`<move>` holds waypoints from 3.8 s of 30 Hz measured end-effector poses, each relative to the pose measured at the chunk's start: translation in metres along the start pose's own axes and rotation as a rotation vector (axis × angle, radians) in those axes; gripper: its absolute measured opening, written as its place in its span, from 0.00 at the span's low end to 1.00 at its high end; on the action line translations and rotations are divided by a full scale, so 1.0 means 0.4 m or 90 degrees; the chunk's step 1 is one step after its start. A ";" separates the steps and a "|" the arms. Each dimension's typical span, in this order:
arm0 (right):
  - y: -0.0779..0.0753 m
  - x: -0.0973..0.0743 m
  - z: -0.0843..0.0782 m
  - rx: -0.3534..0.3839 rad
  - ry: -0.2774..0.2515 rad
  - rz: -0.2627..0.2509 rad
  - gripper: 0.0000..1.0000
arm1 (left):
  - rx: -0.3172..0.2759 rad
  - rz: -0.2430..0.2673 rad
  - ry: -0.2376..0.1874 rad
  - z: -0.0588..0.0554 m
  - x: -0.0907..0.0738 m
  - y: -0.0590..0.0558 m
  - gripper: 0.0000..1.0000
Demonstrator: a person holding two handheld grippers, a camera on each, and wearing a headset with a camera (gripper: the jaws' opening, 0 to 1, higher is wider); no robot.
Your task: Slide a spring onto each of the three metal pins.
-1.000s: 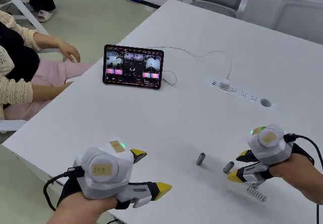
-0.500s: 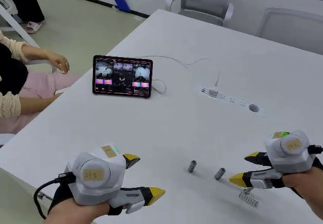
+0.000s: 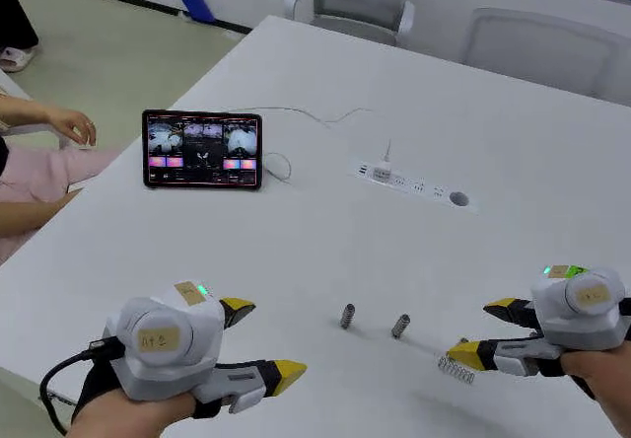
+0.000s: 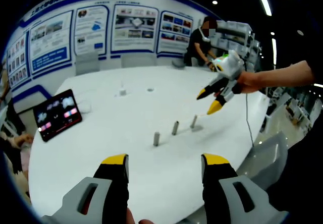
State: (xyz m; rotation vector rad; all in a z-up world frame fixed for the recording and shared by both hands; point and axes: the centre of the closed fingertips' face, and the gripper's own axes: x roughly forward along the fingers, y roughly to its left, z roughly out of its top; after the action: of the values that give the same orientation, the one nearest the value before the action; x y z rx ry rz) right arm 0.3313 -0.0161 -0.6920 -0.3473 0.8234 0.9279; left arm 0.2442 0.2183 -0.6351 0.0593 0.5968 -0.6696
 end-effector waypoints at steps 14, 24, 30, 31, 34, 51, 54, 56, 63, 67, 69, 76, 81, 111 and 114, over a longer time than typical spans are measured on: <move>0.020 -0.072 -0.047 0.094 -0.079 -0.018 0.67 | 0.005 -0.023 -0.006 0.015 0.039 -0.042 0.60; 0.044 -0.124 -0.106 0.149 -0.109 -0.027 0.74 | 0.023 -0.048 0.000 0.028 0.070 -0.069 0.60; 0.062 -0.147 -0.135 0.153 -0.113 -0.033 0.77 | 0.033 -0.063 0.005 0.033 0.091 -0.084 0.60; 0.063 -0.151 -0.139 0.154 -0.114 -0.034 0.77 | 0.034 -0.065 0.006 0.033 0.095 -0.086 0.61; 0.071 -0.163 -0.150 0.161 -0.119 -0.036 0.78 | 0.039 -0.073 0.008 0.037 0.106 -0.095 0.61; 0.125 -0.194 -0.196 0.191 -0.141 -0.051 0.81 | 0.071 -0.119 0.018 0.066 0.174 -0.153 0.62; 0.125 -0.205 -0.203 0.202 -0.149 -0.060 0.81 | 0.077 -0.128 0.019 0.074 0.189 -0.161 0.62; 0.125 -0.209 -0.210 0.206 -0.151 -0.062 0.82 | 0.082 -0.132 0.021 0.076 0.196 -0.166 0.62; 0.121 -0.227 -0.237 0.222 -0.149 -0.072 0.82 | 0.090 -0.150 0.028 0.082 0.227 -0.185 0.63; 0.125 -0.231 -0.239 0.224 -0.150 -0.073 0.83 | 0.096 -0.162 0.033 0.083 0.245 -0.202 0.64; 0.124 -0.233 -0.241 0.224 -0.149 -0.075 0.83 | 0.099 -0.168 0.036 0.083 0.254 -0.210 0.64; 0.122 -0.234 -0.240 0.227 -0.150 -0.074 0.83 | 0.130 -0.191 0.051 0.083 0.286 -0.239 0.64; 0.126 -0.235 -0.243 0.225 -0.146 -0.073 0.84 | 0.151 -0.209 0.058 0.086 0.310 -0.266 0.64; 0.142 -0.290 -0.291 0.237 -0.125 -0.091 0.84 | 0.263 -0.323 0.141 0.018 0.488 -0.399 0.63; 0.145 -0.289 -0.295 0.234 -0.119 -0.088 0.84 | 0.259 -0.332 0.148 0.006 0.512 -0.415 0.62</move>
State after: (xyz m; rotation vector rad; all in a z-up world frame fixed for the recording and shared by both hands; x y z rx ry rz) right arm 0.1896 -0.1183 -0.6777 0.0027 0.7692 0.6529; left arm 0.2737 -0.0290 -0.7208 0.3747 0.6978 -1.2979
